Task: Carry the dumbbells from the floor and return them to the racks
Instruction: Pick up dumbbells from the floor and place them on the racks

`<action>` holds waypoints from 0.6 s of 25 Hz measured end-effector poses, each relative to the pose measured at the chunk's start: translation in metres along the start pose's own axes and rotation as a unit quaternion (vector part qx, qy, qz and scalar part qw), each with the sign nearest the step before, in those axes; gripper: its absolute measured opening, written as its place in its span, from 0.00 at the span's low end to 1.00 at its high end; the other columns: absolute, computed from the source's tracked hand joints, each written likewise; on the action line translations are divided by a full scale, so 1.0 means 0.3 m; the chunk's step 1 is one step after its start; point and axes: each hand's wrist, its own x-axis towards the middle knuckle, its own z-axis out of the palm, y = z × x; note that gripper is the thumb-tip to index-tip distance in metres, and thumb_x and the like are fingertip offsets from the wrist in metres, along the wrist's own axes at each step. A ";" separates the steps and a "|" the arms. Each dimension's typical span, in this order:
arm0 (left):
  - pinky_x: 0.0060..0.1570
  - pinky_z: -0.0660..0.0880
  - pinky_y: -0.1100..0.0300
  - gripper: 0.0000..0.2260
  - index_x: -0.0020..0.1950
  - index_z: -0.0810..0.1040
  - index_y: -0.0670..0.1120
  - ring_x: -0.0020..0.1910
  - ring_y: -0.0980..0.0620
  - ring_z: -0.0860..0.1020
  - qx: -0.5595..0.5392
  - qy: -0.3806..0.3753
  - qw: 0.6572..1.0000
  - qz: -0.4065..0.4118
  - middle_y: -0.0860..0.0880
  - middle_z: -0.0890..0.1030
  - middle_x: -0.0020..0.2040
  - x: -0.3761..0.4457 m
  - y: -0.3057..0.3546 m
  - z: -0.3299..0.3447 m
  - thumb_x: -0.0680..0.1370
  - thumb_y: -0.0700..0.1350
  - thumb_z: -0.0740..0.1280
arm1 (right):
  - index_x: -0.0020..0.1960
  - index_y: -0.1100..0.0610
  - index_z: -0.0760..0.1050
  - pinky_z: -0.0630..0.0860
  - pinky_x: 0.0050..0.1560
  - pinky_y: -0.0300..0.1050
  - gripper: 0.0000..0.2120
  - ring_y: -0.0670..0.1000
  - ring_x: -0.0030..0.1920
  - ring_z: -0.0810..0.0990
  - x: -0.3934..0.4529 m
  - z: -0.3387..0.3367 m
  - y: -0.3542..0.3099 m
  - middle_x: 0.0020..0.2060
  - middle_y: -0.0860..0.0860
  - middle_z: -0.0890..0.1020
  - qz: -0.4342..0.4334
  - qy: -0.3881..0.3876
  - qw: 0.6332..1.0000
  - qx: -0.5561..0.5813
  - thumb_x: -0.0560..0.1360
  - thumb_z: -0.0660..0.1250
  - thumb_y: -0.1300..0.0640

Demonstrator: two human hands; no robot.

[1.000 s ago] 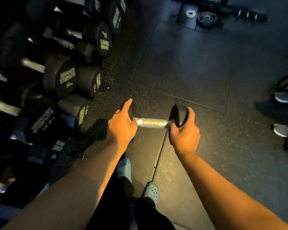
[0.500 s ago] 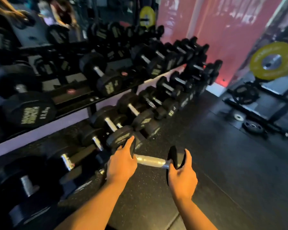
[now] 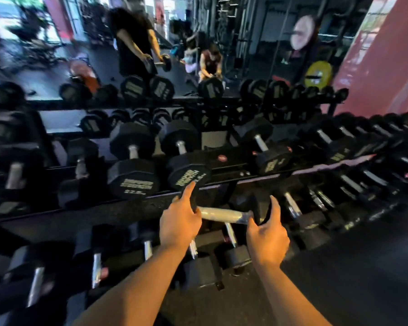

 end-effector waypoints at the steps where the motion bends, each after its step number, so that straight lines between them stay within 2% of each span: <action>1: 0.50 0.76 0.50 0.32 0.78 0.58 0.64 0.54 0.43 0.81 -0.004 0.017 1.000 -0.017 0.47 0.79 0.62 0.045 -0.058 -0.065 0.78 0.49 0.66 | 0.77 0.47 0.61 0.77 0.41 0.54 0.35 0.62 0.42 0.83 -0.011 0.069 -0.079 0.39 0.56 0.85 -0.021 -0.001 1.000 0.008 0.74 0.70 0.45; 4: 0.48 0.77 0.50 0.31 0.78 0.59 0.64 0.53 0.44 0.82 -0.004 0.068 0.997 -0.047 0.49 0.80 0.60 0.170 -0.221 -0.217 0.78 0.50 0.67 | 0.77 0.49 0.62 0.76 0.42 0.55 0.35 0.64 0.45 0.83 -0.021 0.263 -0.288 0.44 0.62 0.85 -0.067 -0.022 0.997 0.030 0.74 0.71 0.46; 7: 0.48 0.77 0.50 0.31 0.78 0.59 0.63 0.53 0.44 0.81 -0.012 0.110 0.991 -0.071 0.50 0.79 0.60 0.272 -0.346 -0.315 0.78 0.50 0.67 | 0.77 0.49 0.63 0.77 0.43 0.55 0.35 0.64 0.45 0.84 -0.012 0.416 -0.462 0.45 0.61 0.85 -0.120 -0.042 0.991 0.044 0.74 0.71 0.45; 10: 0.47 0.75 0.51 0.31 0.78 0.59 0.63 0.54 0.43 0.81 0.009 0.159 0.981 -0.109 0.49 0.77 0.66 0.420 -0.462 -0.414 0.78 0.50 0.67 | 0.77 0.48 0.63 0.77 0.43 0.54 0.34 0.64 0.46 0.83 0.019 0.604 -0.638 0.46 0.62 0.85 -0.167 -0.068 0.981 0.078 0.74 0.71 0.46; 15: 0.48 0.74 0.50 0.31 0.77 0.60 0.63 0.54 0.41 0.80 0.018 0.257 0.951 -0.169 0.49 0.78 0.63 0.565 -0.650 -0.603 0.77 0.49 0.66 | 0.77 0.48 0.61 0.78 0.50 0.55 0.34 0.63 0.51 0.83 0.014 0.876 -0.954 0.54 0.60 0.84 -0.238 -0.136 0.954 0.119 0.75 0.69 0.44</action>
